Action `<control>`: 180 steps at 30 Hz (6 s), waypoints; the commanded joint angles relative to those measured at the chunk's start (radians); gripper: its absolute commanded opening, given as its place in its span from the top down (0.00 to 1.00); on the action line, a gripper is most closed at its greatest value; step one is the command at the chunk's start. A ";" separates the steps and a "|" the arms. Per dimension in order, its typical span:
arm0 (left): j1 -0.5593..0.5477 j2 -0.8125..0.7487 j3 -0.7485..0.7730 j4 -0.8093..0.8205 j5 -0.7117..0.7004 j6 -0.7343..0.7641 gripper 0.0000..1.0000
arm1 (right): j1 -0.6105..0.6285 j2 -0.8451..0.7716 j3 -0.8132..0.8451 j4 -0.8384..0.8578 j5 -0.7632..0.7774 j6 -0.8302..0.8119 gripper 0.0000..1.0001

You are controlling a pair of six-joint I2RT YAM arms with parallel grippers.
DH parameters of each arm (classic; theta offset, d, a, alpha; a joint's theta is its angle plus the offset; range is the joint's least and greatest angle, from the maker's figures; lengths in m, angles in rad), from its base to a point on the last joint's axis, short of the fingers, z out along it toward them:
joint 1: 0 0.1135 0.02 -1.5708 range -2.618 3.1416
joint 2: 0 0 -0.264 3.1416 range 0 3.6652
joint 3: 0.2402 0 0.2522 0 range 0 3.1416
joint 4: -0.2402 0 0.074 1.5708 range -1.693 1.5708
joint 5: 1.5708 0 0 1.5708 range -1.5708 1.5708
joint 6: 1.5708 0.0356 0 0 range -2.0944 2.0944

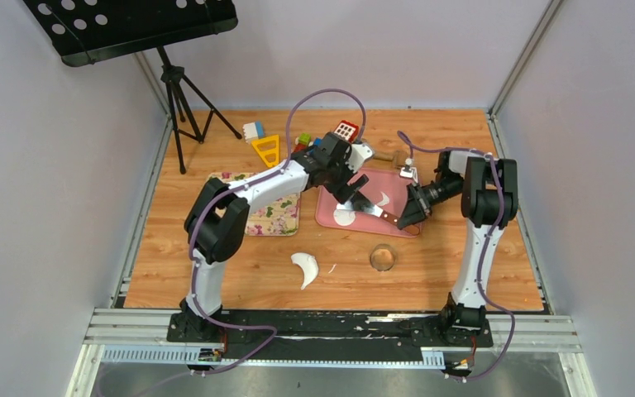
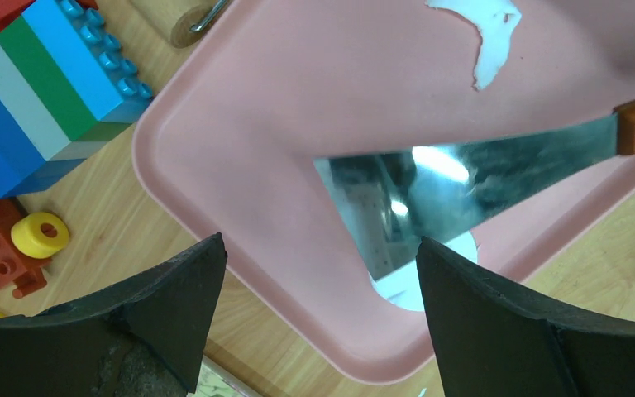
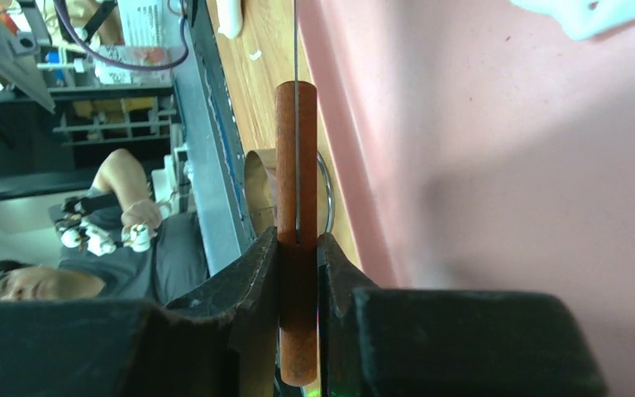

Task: Roll out the dumpling wrappers from the dough
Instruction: Place the spatula on the work surface, then pick up the spatula from the work surface.

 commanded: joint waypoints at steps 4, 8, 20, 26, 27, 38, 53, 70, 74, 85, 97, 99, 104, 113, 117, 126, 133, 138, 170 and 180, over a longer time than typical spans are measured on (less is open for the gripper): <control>0.006 -0.065 0.001 0.057 0.002 -0.020 0.08 | -0.006 -0.112 -0.024 -0.023 -0.115 -0.075 1.00; 0.006 -0.083 -0.016 0.057 0.009 -0.023 0.08 | 0.006 -0.170 -0.046 -0.023 -0.124 -0.089 1.00; -0.003 -0.017 0.006 0.030 -0.020 -0.024 0.09 | 0.017 -0.051 -0.068 -0.021 -0.078 -0.101 1.00; -0.007 0.014 0.018 0.030 -0.028 -0.024 0.11 | 0.027 -0.052 -0.070 -0.023 -0.073 -0.111 1.00; -0.008 0.020 0.021 0.028 -0.026 -0.021 0.11 | 0.029 -0.051 -0.076 -0.022 -0.072 -0.116 1.00; -0.014 0.056 0.021 0.021 -0.041 -0.014 0.14 | 0.049 0.007 -0.070 -0.022 -0.066 -0.119 1.00; -0.015 0.073 -0.025 0.030 -0.038 -0.003 0.14 | 0.041 0.061 0.036 -0.021 -0.060 -0.044 0.98; -0.026 0.119 -0.059 0.021 -0.039 0.002 0.15 | 0.012 0.035 0.130 -0.022 0.062 0.029 0.53; -0.026 0.120 -0.054 0.019 -0.040 0.002 0.15 | 0.014 0.009 0.138 -0.020 0.107 0.030 0.52; -0.029 0.090 -0.079 0.022 -0.021 -0.013 0.15 | 0.012 -0.092 0.192 0.005 0.286 0.033 0.30; -0.031 0.004 -0.181 0.095 0.001 -0.037 0.16 | 0.017 -0.270 0.193 0.158 0.309 0.128 0.26; -0.037 0.001 -0.204 0.102 0.018 -0.046 0.16 | 0.020 -0.299 0.161 0.187 0.302 0.136 0.26; -0.066 0.023 -0.233 0.105 -0.014 -0.033 0.16 | 0.042 -0.353 0.094 0.226 0.286 0.154 0.26; -0.057 0.031 -0.200 0.091 -0.065 -0.017 0.19 | 0.067 -0.432 0.007 0.250 0.264 0.158 0.28; -0.030 -0.029 -0.183 0.124 -0.026 -0.039 0.19 | 0.069 -0.443 -0.013 0.251 0.240 0.151 0.33; -0.014 -0.064 -0.072 0.075 0.046 -0.055 0.60 | 0.069 -0.447 -0.060 0.285 0.185 0.141 0.37; -0.017 -0.030 -0.036 0.046 0.075 -0.069 1.00 | 0.068 -0.457 -0.088 0.297 0.184 0.138 0.37; -0.027 0.038 -0.038 0.030 0.095 -0.077 1.00 | 0.069 -0.457 -0.094 0.302 0.185 0.139 0.37; -0.057 0.033 -0.133 0.065 0.090 -0.083 1.00 | 0.069 -0.466 -0.112 0.307 0.190 0.138 0.38; -0.061 0.093 -0.150 0.033 0.068 -0.064 1.00 | 0.071 -0.499 -0.139 0.325 0.214 0.073 0.35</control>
